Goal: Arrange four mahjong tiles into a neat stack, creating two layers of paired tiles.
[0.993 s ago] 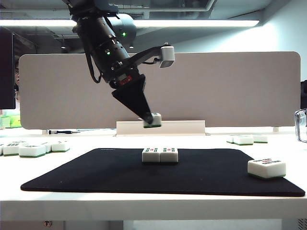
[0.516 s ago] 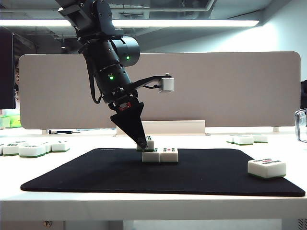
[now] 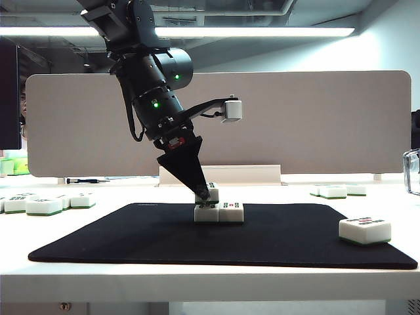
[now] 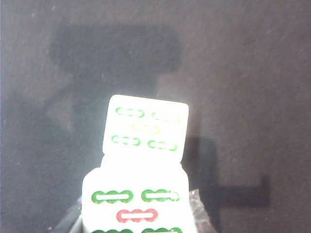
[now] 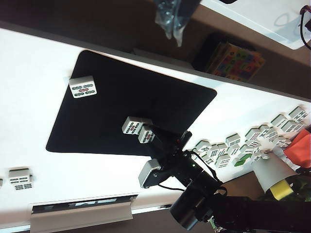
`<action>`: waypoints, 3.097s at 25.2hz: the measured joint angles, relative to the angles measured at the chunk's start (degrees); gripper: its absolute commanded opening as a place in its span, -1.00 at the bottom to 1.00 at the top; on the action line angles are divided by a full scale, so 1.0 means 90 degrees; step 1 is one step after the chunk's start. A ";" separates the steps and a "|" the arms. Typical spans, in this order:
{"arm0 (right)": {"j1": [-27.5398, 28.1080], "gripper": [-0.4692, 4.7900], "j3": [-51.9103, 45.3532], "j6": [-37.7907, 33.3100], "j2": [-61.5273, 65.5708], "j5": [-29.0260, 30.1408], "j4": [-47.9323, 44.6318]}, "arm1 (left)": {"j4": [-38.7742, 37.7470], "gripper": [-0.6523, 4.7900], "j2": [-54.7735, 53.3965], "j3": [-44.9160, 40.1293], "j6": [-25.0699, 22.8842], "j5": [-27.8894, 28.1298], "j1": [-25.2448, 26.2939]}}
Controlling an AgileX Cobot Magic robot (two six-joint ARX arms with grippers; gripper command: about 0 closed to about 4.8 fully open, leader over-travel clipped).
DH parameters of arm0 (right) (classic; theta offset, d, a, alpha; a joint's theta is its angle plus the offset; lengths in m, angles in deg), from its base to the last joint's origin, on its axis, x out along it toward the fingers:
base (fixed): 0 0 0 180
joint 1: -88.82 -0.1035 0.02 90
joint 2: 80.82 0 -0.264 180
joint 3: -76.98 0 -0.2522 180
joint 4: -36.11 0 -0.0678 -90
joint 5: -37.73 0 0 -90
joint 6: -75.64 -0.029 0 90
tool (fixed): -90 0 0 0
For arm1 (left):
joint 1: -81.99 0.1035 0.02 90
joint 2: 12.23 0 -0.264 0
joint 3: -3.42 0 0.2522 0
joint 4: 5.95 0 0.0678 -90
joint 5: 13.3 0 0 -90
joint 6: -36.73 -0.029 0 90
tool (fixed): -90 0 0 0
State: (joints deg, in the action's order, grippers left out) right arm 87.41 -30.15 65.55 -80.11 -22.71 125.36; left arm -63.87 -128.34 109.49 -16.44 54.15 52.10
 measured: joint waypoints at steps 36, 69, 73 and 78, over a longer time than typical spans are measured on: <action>0.0002 -0.83 0.0000 0.0000 0.0000 0.0002 0.0000 | 0.1554 0.26 -0.0158 0.0015 0.3407 0.1644 -0.2720; 0.0002 -0.83 0.0000 0.0000 0.0000 0.0000 0.0002 | 0.2594 -0.29 -0.0840 0.0017 0.6462 0.2108 -0.2849; 0.0002 -0.83 0.0000 0.0000 0.0000 0.0000 0.0002 | 0.2645 -0.29 -0.0835 0.0017 0.7339 0.2550 -0.2752; 0.0002 -0.83 0.0000 0.0000 0.0000 0.0002 0.0002 | 0.2625 -0.29 -0.0814 0.0015 0.8344 0.2939 -0.2506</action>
State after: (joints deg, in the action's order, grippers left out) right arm 87.43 -30.15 65.55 -80.11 -22.68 125.38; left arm -40.25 -135.66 109.62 58.66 80.60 29.55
